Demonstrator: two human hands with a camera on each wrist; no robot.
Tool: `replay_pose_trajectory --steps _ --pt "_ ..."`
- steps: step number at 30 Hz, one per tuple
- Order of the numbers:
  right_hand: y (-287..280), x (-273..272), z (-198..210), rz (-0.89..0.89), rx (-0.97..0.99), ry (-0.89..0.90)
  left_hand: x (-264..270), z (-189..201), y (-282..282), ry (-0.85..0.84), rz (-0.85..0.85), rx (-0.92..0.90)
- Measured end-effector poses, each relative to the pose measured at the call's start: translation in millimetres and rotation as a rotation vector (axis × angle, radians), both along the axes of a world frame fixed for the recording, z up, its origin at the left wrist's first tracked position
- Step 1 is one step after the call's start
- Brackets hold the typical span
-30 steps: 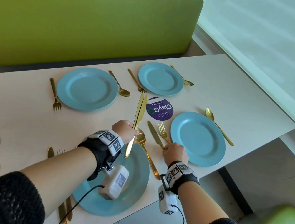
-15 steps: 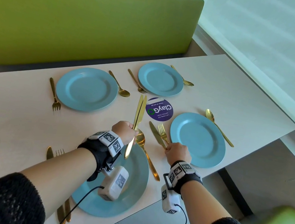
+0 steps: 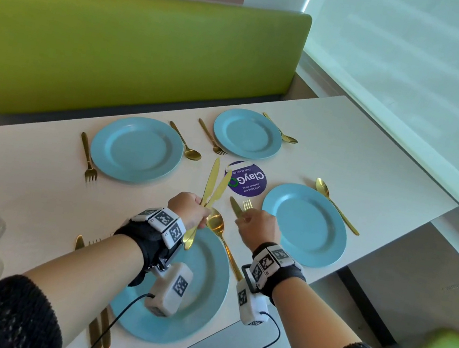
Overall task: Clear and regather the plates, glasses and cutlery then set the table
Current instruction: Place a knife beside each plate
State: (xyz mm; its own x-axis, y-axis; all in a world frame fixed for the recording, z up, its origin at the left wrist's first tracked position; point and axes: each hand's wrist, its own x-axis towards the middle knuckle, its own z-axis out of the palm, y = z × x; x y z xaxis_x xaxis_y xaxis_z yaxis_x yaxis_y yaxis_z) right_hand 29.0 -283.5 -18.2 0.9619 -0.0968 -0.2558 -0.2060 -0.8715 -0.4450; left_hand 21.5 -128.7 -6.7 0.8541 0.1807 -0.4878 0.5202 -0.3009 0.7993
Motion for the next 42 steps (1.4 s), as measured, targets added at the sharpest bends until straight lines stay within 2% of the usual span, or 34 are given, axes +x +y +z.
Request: replay_pose_trajectory --steps 4,8,11,17,22,24,27,29,32,36,42 --pt "31.2 -2.8 11.8 0.132 0.121 -0.088 -3.1 6.9 16.5 0.026 -0.037 -0.04" --pt "62.5 -9.7 18.3 0.325 0.142 -0.16 -6.4 11.6 44.4 0.065 -0.126 -0.04" --pt "80.7 -15.9 20.5 0.437 0.143 -0.117 -9.7 13.6 66.1 0.073 -0.18 -0.045" --pt "116.5 -18.7 29.1 0.524 0.031 -0.033 -16.1 18.5 105.9 0.095 -0.304 -0.013" --pt "130.8 -11.9 29.8 0.491 0.024 -0.045 -13.8 22.3 123.3 0.084 -0.316 -0.073" --pt "131.5 -4.2 30.6 0.469 0.032 -0.034 -6.6 25.3 126.5 0.061 -0.269 -0.123" --pt "128.9 17.5 34.9 0.432 0.015 -0.026 12.8 30.4 135.0 -0.009 -0.135 -0.06" --pt "125.4 39.0 37.7 0.401 -0.035 -0.023 29.7 31.3 144.0 -0.059 -0.029 0.003" --pt "119.8 78.3 39.9 0.283 -0.081 -0.026 54.6 29.7 158.7 -0.074 0.119 0.003" --pt "118.0 137.3 32.7 0.132 -0.143 -0.038 84.2 25.6 173.9 -0.047 0.172 0.002" --pt "131.0 216.4 -0.5 0.126 -0.326 0.041 115.2 7.4 186.0 -0.022 0.242 -0.03"
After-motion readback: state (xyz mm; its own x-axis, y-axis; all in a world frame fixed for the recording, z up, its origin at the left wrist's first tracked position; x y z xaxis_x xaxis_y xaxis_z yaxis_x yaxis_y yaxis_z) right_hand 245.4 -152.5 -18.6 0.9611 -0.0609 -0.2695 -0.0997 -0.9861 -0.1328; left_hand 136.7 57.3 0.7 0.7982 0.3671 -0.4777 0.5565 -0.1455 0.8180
